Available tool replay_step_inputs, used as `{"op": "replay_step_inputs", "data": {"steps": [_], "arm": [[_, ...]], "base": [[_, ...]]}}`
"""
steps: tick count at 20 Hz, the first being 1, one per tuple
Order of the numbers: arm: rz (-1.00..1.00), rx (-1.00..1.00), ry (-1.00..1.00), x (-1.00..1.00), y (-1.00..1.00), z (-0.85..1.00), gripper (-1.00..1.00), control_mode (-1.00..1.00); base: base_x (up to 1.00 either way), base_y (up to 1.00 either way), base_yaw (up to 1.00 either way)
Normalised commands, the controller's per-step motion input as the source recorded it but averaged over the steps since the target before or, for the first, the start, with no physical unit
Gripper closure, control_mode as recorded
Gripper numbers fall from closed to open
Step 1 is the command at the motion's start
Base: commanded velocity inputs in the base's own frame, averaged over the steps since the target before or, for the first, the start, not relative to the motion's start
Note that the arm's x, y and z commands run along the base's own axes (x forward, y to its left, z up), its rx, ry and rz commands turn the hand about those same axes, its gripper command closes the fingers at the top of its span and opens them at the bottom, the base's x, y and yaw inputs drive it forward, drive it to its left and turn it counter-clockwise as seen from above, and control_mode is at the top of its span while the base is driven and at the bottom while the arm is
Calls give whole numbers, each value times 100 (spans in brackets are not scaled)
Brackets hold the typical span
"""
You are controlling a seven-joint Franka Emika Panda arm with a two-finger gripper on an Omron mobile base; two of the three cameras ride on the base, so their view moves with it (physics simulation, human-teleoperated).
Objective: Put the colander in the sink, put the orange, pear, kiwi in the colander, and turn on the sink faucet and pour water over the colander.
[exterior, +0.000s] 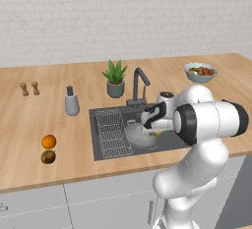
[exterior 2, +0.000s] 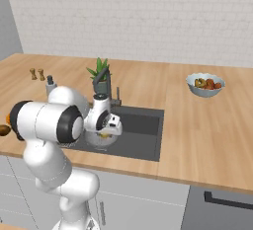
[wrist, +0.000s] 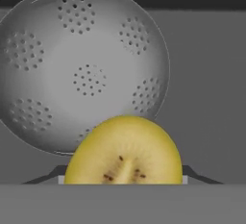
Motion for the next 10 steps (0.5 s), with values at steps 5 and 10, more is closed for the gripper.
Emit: {"op": "replay_step_inputs", "data": {"steps": [5,10], "arm": [[1,1,-16,25,3,-12,100,-100],[3,0,-5,2,0,-23,100,-100]], "base": [[0,0,0],[0,0,0]]}}
